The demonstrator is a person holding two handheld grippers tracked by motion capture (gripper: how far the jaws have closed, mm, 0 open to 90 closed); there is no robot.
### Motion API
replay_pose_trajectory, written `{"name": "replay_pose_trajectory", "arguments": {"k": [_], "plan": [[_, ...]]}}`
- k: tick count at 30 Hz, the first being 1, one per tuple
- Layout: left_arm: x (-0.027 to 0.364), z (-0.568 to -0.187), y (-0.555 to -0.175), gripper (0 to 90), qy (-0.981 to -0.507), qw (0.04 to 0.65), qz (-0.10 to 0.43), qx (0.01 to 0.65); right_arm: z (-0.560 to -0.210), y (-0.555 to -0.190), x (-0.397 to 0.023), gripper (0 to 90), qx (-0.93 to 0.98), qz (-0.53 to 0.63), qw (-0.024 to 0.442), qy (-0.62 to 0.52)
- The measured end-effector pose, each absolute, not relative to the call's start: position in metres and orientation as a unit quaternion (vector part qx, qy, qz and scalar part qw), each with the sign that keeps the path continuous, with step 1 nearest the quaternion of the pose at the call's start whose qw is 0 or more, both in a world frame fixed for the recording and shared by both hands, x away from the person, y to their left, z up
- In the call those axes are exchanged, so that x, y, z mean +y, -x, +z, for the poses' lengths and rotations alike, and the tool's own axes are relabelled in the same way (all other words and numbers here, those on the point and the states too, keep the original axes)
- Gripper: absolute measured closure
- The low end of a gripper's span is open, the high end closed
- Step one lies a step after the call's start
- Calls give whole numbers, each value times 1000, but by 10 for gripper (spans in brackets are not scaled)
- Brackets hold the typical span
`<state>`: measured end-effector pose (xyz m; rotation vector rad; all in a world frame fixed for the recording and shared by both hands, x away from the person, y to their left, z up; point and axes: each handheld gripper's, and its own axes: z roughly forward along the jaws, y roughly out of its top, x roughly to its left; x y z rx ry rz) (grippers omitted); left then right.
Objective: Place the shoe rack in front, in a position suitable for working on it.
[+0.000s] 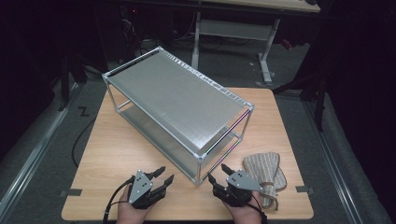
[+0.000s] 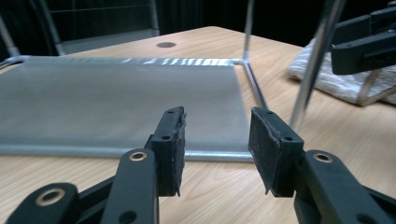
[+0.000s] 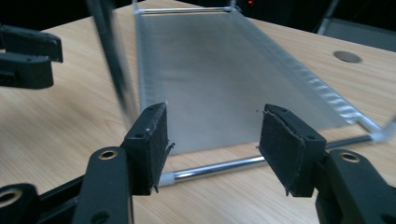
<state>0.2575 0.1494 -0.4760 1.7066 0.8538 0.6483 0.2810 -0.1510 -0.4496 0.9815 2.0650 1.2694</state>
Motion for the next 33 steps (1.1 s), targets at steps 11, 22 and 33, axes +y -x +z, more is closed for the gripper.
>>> {"name": "replay_pose_trajectory", "arguments": {"k": [11,22,33], "plan": [[155,-476,-254,558,-714,531,275,365,-449,-283,-141,438,768,480,245,-344],[156,-476,-258,557,-712,531,275,367,-451,-278,-136,443,774,486,233,-333],[159,-476,-256,557,-712,528,278,370,-451,-278,-131,496,777,489,229,-324]]}}
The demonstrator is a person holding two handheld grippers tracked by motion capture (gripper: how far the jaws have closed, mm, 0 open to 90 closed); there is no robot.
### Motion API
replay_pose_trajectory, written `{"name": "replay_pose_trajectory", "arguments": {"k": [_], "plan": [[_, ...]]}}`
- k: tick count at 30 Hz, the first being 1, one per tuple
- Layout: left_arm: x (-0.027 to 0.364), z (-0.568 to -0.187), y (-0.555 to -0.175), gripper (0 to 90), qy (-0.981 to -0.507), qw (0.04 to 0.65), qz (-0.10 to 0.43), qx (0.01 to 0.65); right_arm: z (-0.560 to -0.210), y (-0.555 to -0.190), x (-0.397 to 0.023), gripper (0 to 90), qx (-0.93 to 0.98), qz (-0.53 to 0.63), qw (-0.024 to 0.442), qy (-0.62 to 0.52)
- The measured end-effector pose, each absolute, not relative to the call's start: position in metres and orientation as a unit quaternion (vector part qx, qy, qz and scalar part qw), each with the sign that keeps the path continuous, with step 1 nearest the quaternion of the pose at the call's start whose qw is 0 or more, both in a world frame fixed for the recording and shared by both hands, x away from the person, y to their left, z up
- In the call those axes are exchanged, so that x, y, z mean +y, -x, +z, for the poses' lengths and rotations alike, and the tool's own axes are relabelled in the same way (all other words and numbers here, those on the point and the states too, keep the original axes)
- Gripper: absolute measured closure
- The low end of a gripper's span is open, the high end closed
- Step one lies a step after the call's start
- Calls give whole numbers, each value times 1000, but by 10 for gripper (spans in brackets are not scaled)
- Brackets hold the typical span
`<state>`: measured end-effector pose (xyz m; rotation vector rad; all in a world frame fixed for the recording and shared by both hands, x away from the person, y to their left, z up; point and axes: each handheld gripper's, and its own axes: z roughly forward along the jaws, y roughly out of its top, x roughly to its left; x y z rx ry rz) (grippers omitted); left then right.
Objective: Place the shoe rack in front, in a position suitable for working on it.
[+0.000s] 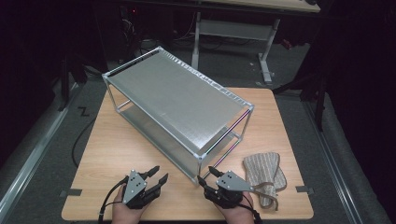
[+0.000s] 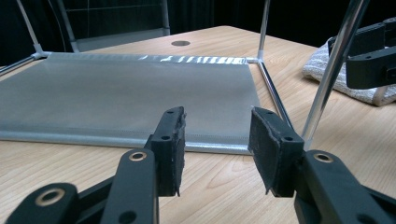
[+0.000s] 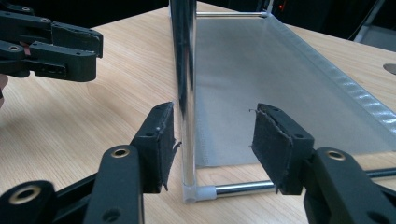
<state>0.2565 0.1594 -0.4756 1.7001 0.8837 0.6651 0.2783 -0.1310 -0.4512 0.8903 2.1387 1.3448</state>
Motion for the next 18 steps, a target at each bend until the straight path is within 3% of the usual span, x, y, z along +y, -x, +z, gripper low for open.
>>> {"name": "replay_pose_trajectory", "arguments": {"k": [18], "plan": [[170,-477,-249,557,-707,519,288,385,-447,-283,-120,683,772,511,227,-303]]}}
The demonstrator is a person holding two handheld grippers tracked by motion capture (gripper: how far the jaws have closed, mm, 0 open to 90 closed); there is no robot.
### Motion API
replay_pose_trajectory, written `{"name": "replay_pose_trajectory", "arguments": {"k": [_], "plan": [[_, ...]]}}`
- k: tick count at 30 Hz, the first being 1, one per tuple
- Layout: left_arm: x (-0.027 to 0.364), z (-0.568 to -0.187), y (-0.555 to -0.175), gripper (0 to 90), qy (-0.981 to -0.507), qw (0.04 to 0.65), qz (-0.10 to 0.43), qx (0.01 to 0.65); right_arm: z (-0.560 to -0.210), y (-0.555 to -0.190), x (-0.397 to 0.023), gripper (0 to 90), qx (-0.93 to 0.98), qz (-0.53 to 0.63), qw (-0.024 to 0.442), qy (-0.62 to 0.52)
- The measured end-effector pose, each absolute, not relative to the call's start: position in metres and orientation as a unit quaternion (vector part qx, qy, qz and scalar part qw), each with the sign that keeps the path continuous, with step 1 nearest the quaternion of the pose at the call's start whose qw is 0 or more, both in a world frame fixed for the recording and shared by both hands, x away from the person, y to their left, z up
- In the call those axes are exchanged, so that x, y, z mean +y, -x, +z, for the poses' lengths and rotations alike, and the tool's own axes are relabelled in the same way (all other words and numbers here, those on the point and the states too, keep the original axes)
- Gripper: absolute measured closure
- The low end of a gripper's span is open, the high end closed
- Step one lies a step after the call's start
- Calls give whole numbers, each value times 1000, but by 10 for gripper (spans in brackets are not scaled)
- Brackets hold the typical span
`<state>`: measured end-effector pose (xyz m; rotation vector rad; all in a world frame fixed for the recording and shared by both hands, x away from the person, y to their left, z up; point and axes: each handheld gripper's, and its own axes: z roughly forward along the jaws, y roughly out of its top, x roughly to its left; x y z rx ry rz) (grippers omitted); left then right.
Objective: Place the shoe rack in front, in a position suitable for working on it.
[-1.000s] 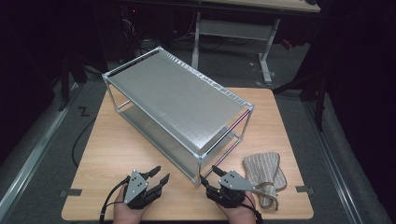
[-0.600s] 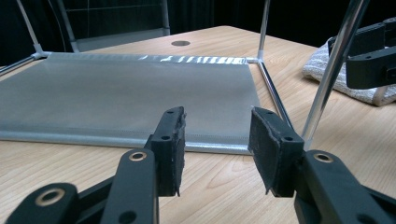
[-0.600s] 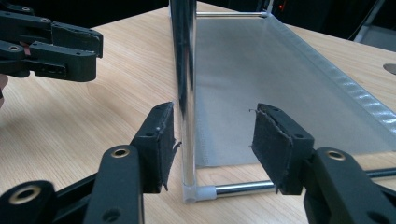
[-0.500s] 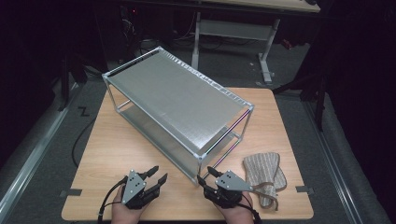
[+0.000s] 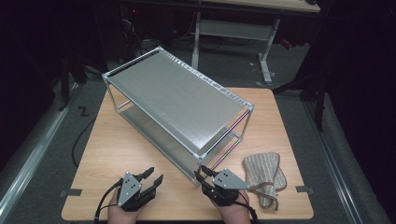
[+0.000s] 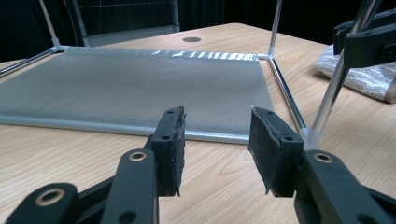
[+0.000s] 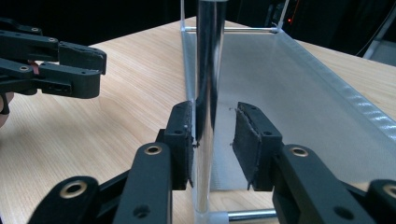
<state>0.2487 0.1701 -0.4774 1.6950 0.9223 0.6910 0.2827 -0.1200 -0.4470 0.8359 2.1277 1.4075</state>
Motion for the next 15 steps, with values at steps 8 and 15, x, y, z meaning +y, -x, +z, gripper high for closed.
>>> {"name": "replay_pose_trajectory", "arguments": {"k": [8,15], "plan": [[173,-477,-246,558,-704,519,292,388,-446,-283,-115,787,776,512,226,-293],[169,-477,-249,558,-707,520,288,383,-446,-281,-117,803,778,510,226,-288]]}}
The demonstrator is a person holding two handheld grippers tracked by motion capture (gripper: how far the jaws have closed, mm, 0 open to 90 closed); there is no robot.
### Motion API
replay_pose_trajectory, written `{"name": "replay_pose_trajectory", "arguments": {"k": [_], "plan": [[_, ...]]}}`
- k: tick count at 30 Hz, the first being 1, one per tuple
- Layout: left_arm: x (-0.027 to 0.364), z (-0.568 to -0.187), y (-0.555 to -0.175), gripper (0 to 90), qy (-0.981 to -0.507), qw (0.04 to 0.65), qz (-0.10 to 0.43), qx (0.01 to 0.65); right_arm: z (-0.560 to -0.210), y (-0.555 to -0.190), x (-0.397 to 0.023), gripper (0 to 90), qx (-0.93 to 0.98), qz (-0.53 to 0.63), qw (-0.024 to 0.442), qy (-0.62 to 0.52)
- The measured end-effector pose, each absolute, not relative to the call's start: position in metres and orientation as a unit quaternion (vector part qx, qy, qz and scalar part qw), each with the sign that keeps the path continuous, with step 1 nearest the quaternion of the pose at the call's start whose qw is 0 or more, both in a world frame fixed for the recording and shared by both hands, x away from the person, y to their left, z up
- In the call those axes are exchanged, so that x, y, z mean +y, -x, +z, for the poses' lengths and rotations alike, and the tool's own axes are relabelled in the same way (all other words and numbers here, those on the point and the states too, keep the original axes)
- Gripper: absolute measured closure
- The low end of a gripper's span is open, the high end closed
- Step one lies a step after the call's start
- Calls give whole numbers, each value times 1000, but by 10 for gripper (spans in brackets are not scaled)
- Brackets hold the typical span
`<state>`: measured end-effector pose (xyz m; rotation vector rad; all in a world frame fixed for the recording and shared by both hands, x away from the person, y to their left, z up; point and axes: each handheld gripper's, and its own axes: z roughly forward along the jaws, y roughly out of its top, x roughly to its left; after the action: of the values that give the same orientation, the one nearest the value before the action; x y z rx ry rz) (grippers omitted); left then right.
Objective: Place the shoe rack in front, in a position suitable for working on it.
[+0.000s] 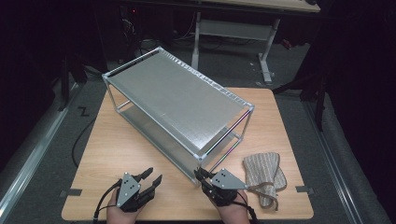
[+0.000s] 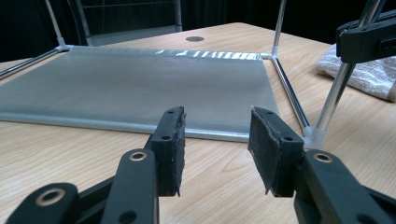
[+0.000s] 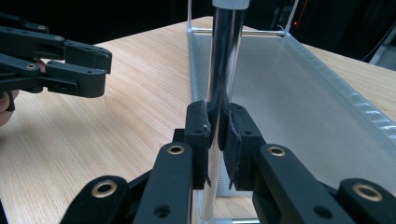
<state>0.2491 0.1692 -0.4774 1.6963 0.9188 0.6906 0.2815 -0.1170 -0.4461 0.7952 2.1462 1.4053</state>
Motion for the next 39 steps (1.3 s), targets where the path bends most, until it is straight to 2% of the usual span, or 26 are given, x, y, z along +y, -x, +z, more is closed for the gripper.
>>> {"name": "replay_pose_trajectory", "arguments": {"k": [15,28,39], "plan": [[157,-476,-261,560,-712,530,276,370,-445,-276,-143,802,770,497,247,-314],[170,-469,-277,563,-692,537,278,393,-445,-275,-171,804,756,487,267,-347],[168,-466,-292,565,-700,529,278,392,-445,-269,-197,802,739,479,286,-378]]}}
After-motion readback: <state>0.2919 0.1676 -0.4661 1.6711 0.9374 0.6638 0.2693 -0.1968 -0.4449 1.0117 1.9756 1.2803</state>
